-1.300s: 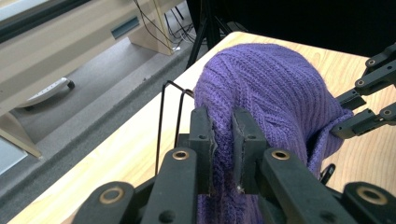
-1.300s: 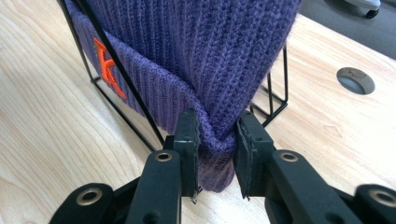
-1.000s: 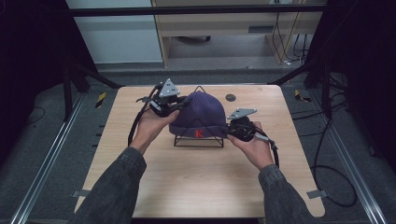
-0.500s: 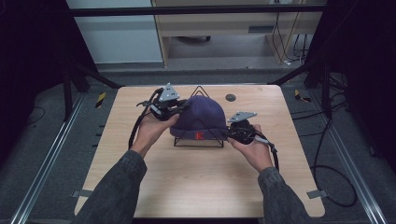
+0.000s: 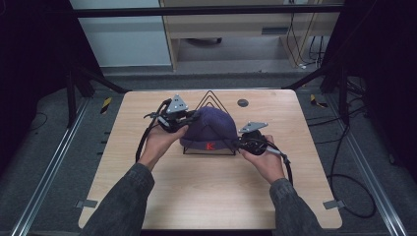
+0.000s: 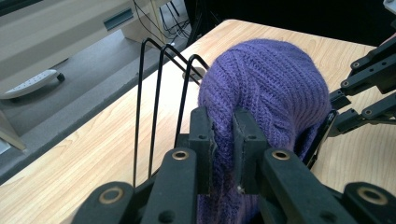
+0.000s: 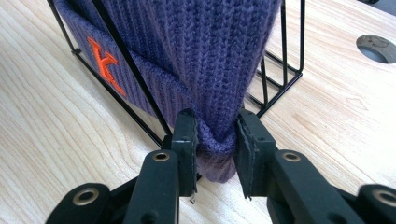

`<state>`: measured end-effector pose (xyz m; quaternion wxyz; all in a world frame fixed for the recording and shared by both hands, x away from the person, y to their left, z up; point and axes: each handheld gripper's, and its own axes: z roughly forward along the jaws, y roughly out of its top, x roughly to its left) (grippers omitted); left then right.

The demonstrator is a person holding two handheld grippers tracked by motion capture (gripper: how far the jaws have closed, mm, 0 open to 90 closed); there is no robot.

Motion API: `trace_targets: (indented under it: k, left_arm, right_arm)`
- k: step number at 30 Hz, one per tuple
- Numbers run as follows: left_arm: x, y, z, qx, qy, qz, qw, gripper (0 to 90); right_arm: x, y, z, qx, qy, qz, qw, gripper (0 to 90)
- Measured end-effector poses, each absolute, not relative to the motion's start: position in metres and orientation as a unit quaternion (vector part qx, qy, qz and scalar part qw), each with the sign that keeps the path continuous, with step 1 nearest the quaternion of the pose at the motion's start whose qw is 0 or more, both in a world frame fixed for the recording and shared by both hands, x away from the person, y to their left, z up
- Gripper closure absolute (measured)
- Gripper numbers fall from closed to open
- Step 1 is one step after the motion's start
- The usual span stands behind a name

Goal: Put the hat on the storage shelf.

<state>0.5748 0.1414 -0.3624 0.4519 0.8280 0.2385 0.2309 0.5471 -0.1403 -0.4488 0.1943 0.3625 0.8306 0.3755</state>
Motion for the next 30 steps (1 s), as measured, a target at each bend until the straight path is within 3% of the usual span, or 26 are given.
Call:
trace_targets:
  k: [30]
  left_arm:
    - [0.572, 0.144, -0.373, 0.835, 0.240, 0.219, 0.445, 78.4]
  right_arm:
    - [0.549, -0.142, -0.462, 0.370, 0.835, 0.365, 0.180, 70.3]
